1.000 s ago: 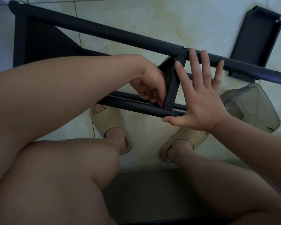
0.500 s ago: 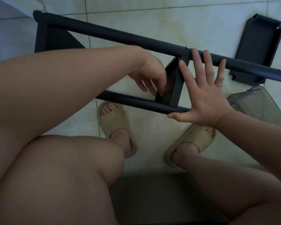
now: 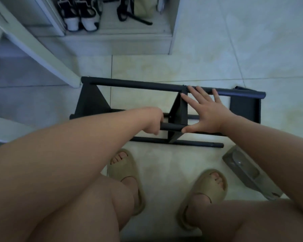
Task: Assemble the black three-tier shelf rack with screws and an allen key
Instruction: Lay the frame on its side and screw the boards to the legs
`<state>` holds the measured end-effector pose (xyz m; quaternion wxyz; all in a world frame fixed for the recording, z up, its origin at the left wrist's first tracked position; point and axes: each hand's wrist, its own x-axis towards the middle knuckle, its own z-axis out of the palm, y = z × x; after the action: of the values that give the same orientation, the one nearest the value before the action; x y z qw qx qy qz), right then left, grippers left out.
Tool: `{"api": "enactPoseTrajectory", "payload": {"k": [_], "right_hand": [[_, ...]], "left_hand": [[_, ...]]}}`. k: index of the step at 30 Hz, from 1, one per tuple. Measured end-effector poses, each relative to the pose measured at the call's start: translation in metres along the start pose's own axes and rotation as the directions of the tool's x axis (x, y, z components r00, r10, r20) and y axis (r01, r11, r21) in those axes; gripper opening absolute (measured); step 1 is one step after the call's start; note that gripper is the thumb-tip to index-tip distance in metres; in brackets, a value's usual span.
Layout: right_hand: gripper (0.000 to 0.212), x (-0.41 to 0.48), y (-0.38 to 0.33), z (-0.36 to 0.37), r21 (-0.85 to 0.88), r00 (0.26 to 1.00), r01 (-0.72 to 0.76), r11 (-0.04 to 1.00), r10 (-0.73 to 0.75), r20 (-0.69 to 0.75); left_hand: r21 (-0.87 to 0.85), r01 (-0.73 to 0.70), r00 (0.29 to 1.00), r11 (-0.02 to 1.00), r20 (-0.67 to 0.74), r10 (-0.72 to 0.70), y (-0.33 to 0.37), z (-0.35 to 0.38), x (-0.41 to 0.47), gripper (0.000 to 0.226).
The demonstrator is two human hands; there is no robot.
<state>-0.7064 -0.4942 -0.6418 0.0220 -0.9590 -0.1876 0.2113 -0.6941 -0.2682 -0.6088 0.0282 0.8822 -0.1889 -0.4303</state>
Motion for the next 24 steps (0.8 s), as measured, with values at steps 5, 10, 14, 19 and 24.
{"api": "enactPoseTrajectory", "payload": {"k": [5,10,14,19,24], "right_hand": [[0.101,-0.023,-0.016,-0.016,0.294,0.98,-0.159,0.942,0.116,0.16],[0.083,-0.053,-0.014,-0.034,0.445,0.979,-0.206,0.872,0.184,0.091],[0.083,-0.069,-0.008,-0.028,0.276,0.962,-0.267,0.923,0.241,0.126],[0.086,-0.063,-0.005,-0.017,0.25,0.963,-0.267,0.931,0.251,0.096],[0.085,-0.033,-0.002,-0.013,0.217,0.969,-0.245,0.945,0.248,0.016]], "left_hand": [[0.103,0.052,0.998,0.993,-0.036,-0.048,0.011,-0.002,-0.002,0.047],[0.001,0.091,0.955,0.996,-0.283,-0.087,0.008,-0.018,-0.009,0.028],[-0.011,0.109,0.906,0.994,-0.409,-0.103,0.007,-0.02,-0.012,0.027],[-0.011,0.117,0.858,0.993,-0.502,-0.107,0.005,-0.014,-0.01,0.027],[-0.049,0.086,0.786,0.995,-0.611,-0.098,-0.012,-0.013,0.008,0.025]]}}
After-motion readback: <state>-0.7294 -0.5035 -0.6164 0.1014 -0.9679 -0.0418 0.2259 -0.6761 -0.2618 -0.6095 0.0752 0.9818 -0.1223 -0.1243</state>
